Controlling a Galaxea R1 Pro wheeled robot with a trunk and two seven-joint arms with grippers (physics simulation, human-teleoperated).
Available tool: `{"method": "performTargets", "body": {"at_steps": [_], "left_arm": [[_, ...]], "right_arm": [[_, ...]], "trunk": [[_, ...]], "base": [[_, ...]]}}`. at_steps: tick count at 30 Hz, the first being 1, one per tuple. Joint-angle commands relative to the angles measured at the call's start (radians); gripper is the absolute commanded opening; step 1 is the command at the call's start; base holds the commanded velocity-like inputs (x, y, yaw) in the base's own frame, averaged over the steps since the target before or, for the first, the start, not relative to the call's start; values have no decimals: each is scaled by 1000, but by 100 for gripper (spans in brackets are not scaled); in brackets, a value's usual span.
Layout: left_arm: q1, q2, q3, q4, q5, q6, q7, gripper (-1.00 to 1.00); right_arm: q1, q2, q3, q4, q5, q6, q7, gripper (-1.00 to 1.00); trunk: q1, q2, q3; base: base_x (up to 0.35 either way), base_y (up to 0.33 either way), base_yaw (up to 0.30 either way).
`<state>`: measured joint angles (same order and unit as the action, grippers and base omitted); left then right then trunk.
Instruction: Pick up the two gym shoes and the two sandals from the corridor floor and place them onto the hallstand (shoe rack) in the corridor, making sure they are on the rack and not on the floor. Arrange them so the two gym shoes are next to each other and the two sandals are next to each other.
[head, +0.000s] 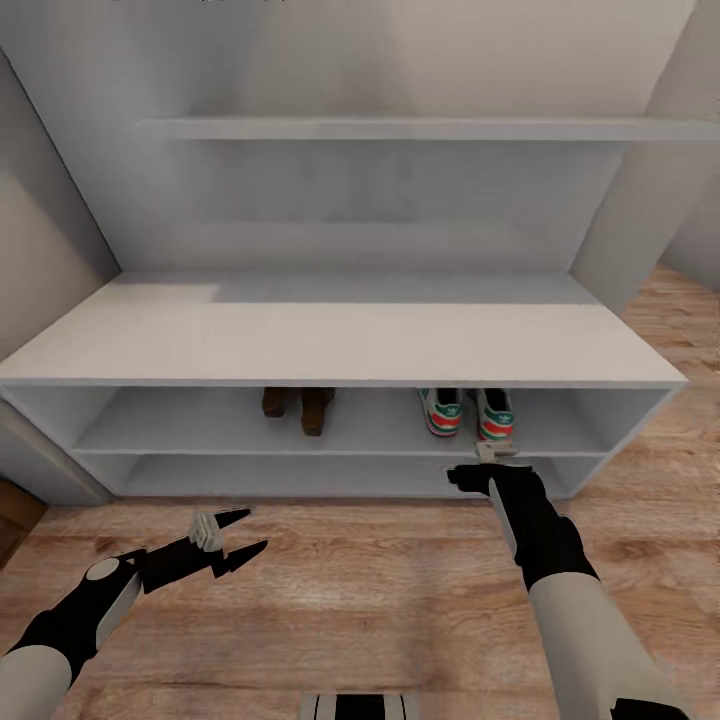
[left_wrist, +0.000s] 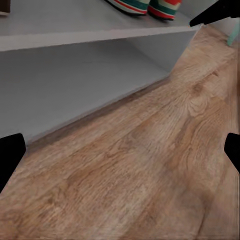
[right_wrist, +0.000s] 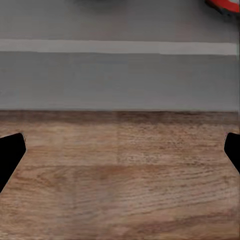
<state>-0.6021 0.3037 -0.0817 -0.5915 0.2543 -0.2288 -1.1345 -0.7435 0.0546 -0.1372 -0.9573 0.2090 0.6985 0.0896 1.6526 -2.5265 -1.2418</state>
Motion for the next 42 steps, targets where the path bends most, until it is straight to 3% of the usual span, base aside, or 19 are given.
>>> {"method": "performTargets", "body": {"at_steps": [1, 12, 29, 31, 33, 42], "left_arm": [[-1, 2, -7, 1, 8, -6, 1, 100], [-1, 2, -7, 1, 8, -6, 1, 100], [-1, 2, -6, 1, 8, -6, 1, 100], [-1, 2, -6, 1, 8, -6, 1, 100], [-1, 2, -7, 2, 8, -6, 1, 100], [-1, 2, -7, 1, 8, -6, 1, 100]], "right_arm": [[-1, 1, -4, -1, 10, 4, 9, 100], [-1, 1, -4, -2, 10, 4, 13, 100], [9, 2, -7, 1, 9, -12, 18, 100], [10, 2, -7, 1, 9, -43, 18, 100], [12, 1, -7, 1, 9, -159, 19, 100], [12, 2, -6, 5, 9, -289, 18, 100]], "trunk": [[-1, 0, -1], [-1, 0, -1], [-1, 0, -1], [-1, 0, -1], [-1, 0, -1], [-5, 2, 34]], "base": [[-342, 0, 0], [-303, 0, 0], [-21, 0, 0], [0, 0, 0], [0, 0, 0], [0, 0, 0]]}}
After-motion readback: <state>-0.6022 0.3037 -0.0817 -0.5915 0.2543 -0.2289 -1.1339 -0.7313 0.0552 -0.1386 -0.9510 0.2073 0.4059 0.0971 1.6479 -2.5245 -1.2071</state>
